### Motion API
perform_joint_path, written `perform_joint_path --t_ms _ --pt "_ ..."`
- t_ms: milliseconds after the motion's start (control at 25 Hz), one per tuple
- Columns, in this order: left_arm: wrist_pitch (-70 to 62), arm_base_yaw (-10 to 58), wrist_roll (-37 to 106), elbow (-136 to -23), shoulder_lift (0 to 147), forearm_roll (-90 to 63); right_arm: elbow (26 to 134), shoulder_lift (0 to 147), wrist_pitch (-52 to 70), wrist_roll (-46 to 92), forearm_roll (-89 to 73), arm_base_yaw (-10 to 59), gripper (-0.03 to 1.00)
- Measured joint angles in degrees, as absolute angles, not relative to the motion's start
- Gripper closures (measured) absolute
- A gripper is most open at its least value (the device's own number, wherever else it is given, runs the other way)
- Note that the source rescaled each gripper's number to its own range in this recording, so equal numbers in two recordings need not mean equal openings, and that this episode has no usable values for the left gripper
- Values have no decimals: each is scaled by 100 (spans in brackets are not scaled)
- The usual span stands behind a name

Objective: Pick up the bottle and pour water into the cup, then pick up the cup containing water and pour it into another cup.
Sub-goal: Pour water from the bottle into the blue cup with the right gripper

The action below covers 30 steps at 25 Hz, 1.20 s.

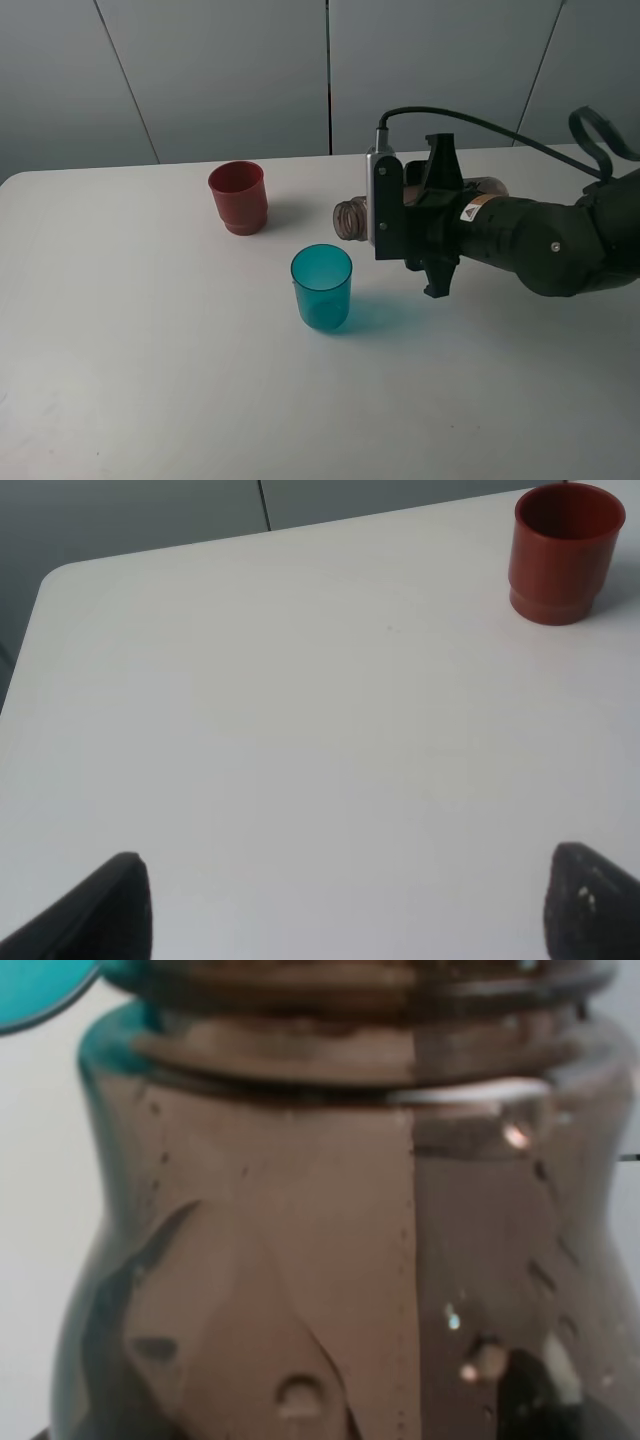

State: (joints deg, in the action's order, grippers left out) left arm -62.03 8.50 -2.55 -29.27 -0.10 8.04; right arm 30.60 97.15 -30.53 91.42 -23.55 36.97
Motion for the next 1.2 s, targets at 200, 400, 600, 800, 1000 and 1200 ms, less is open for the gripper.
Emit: perform_joint_path --t_ms 200,400,600,800,1000,1200 --pt "-6203 850 -265 -2927 -10 804 3072 9726 -3104 9344 -2378 3697 95" --pt "-6203 850 -265 -2927 -10 804 3217 9816 -3137 9898 -2670 3707 95" --pt "-6203 850 -265 -2927 -10 804 3291 9824 -3150 10553 -2771 3707 95" --pt "-6203 850 -265 -2927 -10 804 3377 9882 -3195 10826 -2774 3707 95" --pt "-6203 850 -265 -2927 -10 804 3430 9975 -3230 11022 -2774 3707 95" --pt "-6203 850 -265 -2927 -10 804 3451 9975 -3474 11095 -2761 3707 95"
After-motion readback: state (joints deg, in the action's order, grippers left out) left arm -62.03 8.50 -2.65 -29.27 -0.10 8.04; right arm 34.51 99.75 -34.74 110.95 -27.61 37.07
